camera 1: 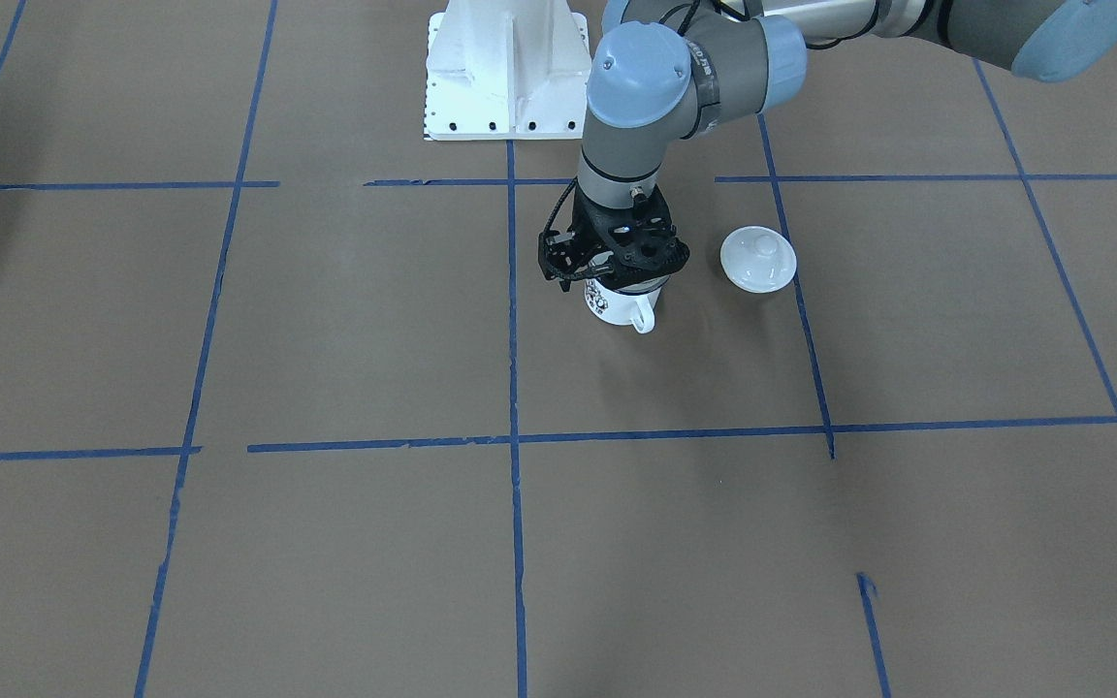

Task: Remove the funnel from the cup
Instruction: 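Move the left gripper over the mug and grasp the glass funnel, then lift the glass funnel out of the mug with the left gripper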

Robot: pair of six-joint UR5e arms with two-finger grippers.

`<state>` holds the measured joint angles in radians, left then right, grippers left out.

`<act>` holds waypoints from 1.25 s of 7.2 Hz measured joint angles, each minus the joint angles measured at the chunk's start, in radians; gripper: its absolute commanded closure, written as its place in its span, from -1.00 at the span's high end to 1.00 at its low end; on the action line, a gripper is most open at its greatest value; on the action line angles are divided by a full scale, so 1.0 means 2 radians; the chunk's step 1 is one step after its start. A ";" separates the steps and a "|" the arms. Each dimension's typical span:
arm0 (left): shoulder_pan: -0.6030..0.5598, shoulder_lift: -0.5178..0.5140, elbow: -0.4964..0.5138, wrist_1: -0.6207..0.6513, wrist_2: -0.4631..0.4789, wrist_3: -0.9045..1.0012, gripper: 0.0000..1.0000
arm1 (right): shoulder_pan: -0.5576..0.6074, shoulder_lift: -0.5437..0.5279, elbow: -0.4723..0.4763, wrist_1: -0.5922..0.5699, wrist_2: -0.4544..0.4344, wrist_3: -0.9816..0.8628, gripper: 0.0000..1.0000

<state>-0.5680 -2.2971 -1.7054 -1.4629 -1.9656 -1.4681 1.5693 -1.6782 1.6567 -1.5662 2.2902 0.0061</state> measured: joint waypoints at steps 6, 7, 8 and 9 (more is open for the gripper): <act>0.006 0.002 -0.033 0.040 0.001 0.001 -1.00 | 0.000 0.000 0.000 0.000 0.000 0.000 1.00; 0.005 0.002 -0.044 0.049 0.002 0.002 -1.00 | 0.000 0.000 0.000 0.000 0.000 0.000 1.00; 0.004 0.001 -0.057 0.060 0.002 0.002 -1.00 | 0.000 0.000 0.000 0.000 0.000 0.000 1.00; 0.001 0.000 -0.084 0.084 0.002 0.003 -1.00 | 0.000 0.000 0.000 0.000 0.000 0.000 1.00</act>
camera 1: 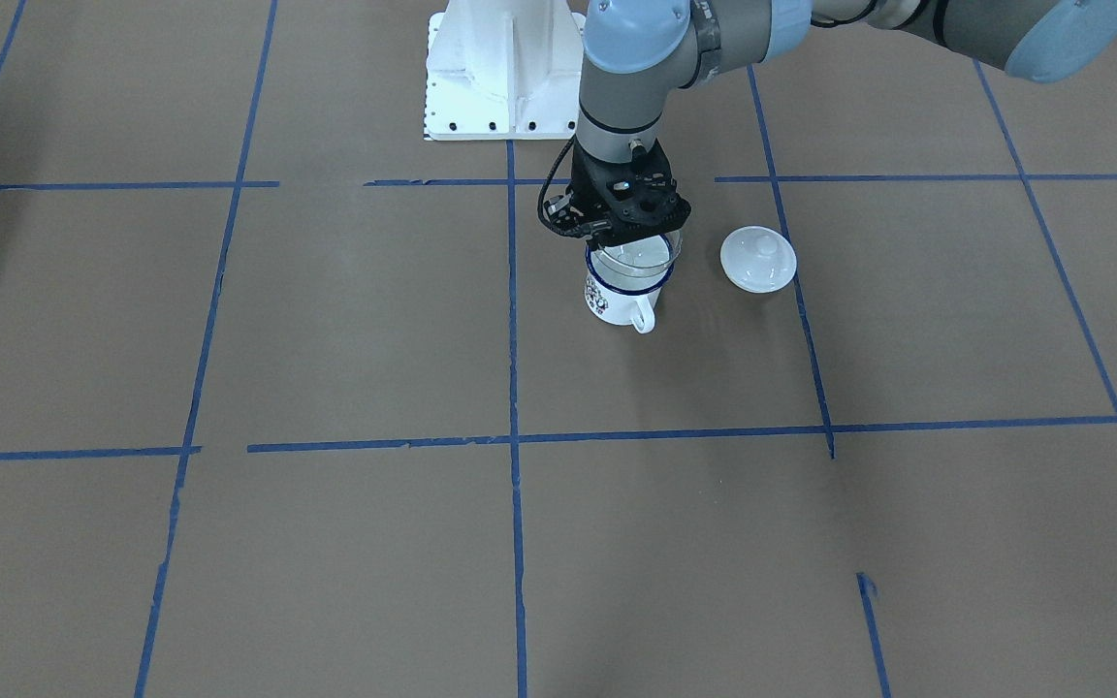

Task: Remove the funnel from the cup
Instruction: 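Lift the glass funnel out of the mug with the left gripper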

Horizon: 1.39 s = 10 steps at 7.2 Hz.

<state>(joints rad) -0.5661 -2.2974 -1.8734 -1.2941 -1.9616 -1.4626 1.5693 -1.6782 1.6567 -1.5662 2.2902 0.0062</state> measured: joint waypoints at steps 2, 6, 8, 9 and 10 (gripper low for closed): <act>-0.038 -0.009 -0.073 0.069 0.001 -0.002 -1.00 | 0.000 0.000 0.000 0.000 0.000 0.000 1.00; -0.138 0.043 -0.063 -0.091 0.071 -0.158 -1.00 | 0.000 0.000 0.000 0.000 0.000 0.000 1.00; -0.159 0.063 0.017 -0.234 0.134 -0.251 -1.00 | 0.000 0.000 0.000 0.000 0.000 0.000 1.00; -0.160 0.066 0.072 -0.305 0.155 -0.284 -1.00 | 0.000 0.000 0.000 0.000 0.000 0.000 1.00; -0.160 0.066 0.136 -0.383 0.180 -0.306 -1.00 | 0.000 0.000 0.000 0.000 0.000 0.000 1.00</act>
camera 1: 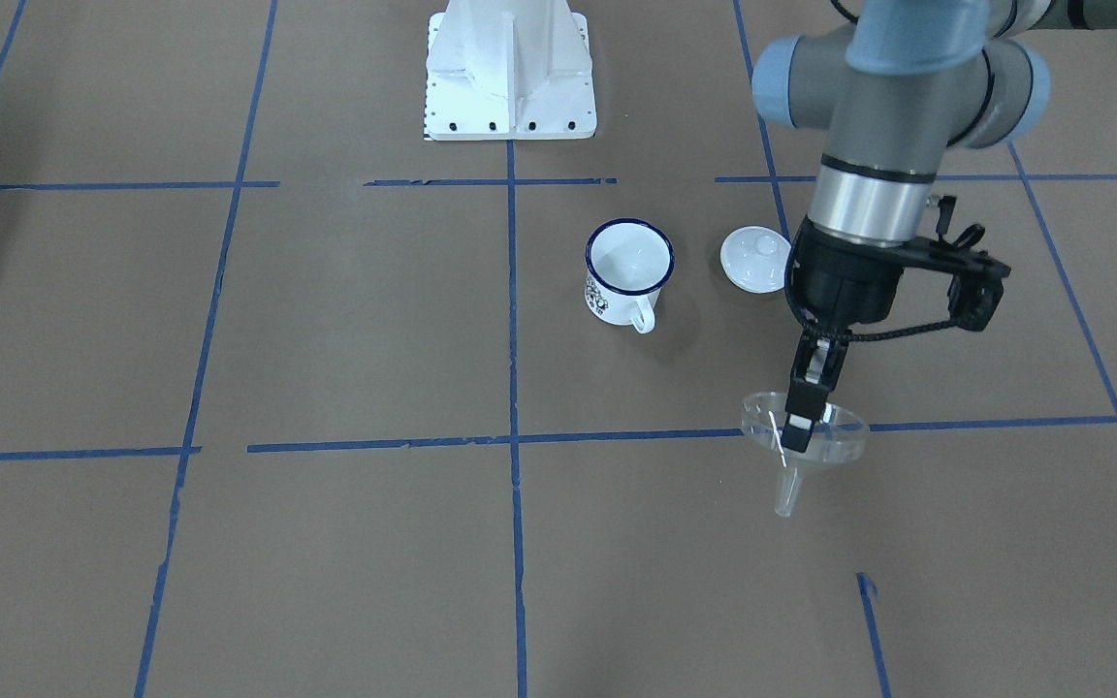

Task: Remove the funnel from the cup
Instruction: 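Lift the glass funnel out of the mug with the left gripper, then lower the funnel onto the table farther from the robot and release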

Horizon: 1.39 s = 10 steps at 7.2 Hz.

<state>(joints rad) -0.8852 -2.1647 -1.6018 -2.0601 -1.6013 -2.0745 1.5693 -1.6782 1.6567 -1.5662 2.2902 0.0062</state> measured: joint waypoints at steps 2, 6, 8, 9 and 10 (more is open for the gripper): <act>0.002 -0.001 0.123 -0.132 0.045 -0.013 -1.00 | 0.000 0.000 0.000 0.000 0.000 0.000 1.00; 0.013 -0.005 0.212 -0.208 0.054 0.011 -0.77 | 0.000 0.000 0.000 0.000 0.000 0.000 1.00; 0.016 -0.005 0.217 -0.210 0.050 0.022 -0.35 | 0.000 0.000 0.000 0.000 0.000 0.000 1.00; 0.017 -0.005 0.219 -0.210 0.050 0.026 0.05 | 0.000 0.000 0.000 0.000 0.000 0.000 1.00; 0.018 -0.005 0.219 -0.210 0.049 0.034 0.88 | 0.000 0.000 0.000 0.000 0.000 0.000 1.00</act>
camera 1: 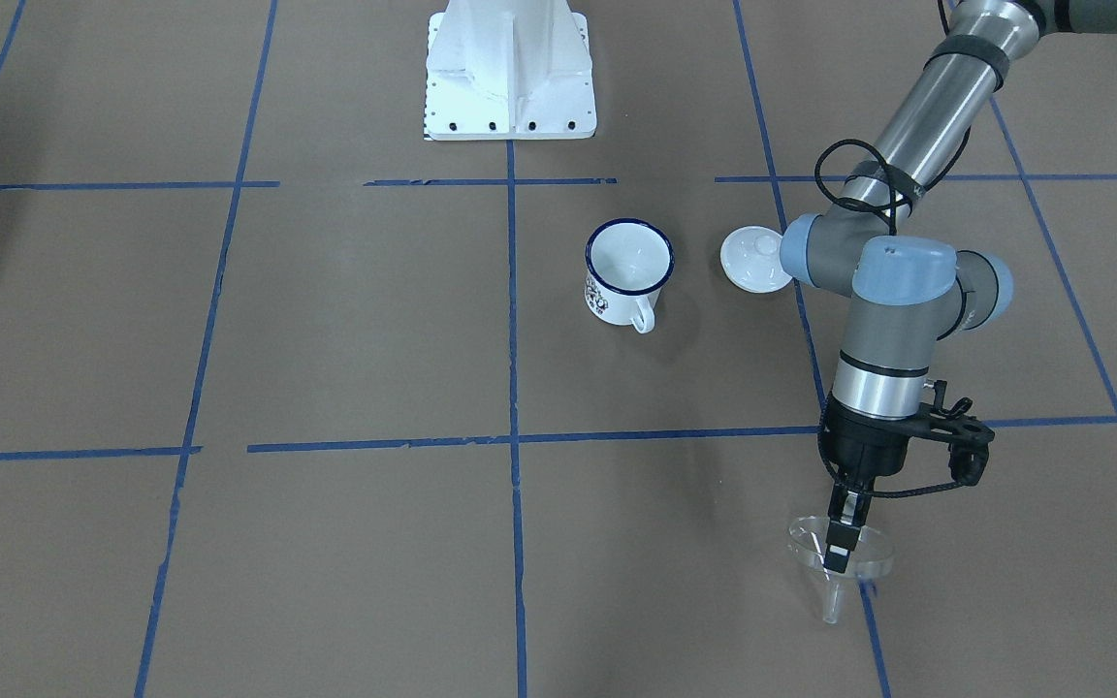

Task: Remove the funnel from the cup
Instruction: 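Lower the funnel onto the table farther from the robot and release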

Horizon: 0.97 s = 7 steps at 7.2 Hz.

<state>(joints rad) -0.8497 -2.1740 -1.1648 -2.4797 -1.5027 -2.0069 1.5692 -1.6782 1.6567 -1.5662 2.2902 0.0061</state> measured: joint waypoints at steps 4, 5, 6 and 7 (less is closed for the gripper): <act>-0.006 0.015 -0.063 0.013 -0.047 0.073 1.00 | 0.000 0.000 0.000 0.000 0.000 0.000 1.00; -0.007 0.033 -0.107 0.038 -0.072 0.112 1.00 | 0.000 0.000 0.000 0.000 0.000 0.000 1.00; -0.008 0.051 -0.161 0.084 -0.102 0.161 1.00 | 0.000 0.000 0.000 0.000 0.000 0.000 1.00; -0.010 0.070 -0.222 0.144 -0.134 0.206 1.00 | 0.000 0.000 0.000 0.000 0.000 0.000 1.00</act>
<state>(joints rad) -0.8693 -2.0349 -1.6091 -2.1919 -1.7715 -1.5943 1.5693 -1.6782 1.6567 -1.5662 2.2902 0.0061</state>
